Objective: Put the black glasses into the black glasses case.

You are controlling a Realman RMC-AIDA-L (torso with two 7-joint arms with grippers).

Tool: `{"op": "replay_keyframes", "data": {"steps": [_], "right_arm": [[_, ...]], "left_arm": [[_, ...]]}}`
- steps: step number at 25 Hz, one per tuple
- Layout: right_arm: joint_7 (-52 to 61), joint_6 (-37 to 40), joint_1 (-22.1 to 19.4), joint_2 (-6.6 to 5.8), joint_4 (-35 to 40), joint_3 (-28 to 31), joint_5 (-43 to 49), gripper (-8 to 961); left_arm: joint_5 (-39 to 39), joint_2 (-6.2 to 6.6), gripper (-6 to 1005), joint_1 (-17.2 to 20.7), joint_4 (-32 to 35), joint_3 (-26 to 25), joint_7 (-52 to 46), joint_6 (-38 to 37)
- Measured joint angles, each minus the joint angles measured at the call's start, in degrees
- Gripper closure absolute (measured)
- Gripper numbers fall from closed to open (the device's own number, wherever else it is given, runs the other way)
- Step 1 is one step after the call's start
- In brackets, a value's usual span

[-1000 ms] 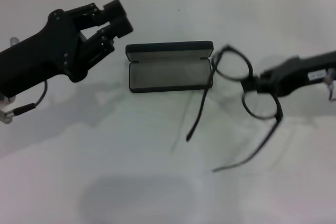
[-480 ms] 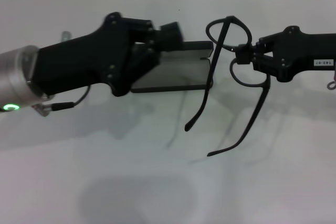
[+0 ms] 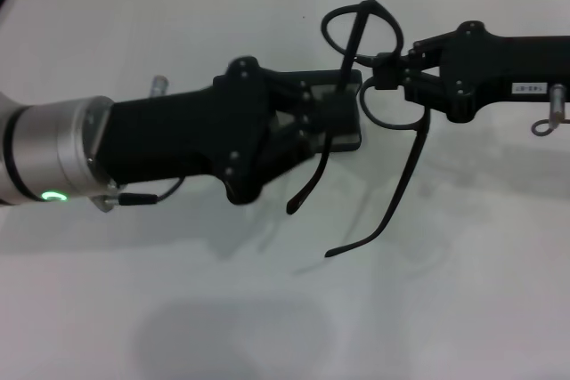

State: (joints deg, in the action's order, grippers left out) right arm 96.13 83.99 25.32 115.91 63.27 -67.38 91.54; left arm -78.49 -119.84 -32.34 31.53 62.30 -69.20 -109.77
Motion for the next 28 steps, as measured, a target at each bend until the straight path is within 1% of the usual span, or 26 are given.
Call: {"op": "replay_keyframes", "data": {"steps": [3, 9, 16, 28], "right_arm": [[-0.66, 1.12, 0.80, 0.01, -0.61, -0.49, -0.66, 855], [-2.25, 3.22, 1.38, -0.05, -1.51, -1.74, -4.48, 856], [-2.84, 5.25, 1.47, -0.05, -1.67, -1.81, -5.98, 855], [-4.29, 6.50, 1.79, 0.04, -2.63, -2.58, -6.86, 855]], "left_arm": [[0.01, -0.09, 967, -0.68, -1.18, 1.16, 1.00, 0.02], [0.10, -0.09, 967, -1.95, -4.69, 1.05, 2.99, 0.75], [0.17, -0.21, 968, -2.08, -5.01, 1.34, 3.22, 2.60], [2.87, -0.25, 968, -2.20, -5.86, 1.31, 4.21, 5.02]]}}
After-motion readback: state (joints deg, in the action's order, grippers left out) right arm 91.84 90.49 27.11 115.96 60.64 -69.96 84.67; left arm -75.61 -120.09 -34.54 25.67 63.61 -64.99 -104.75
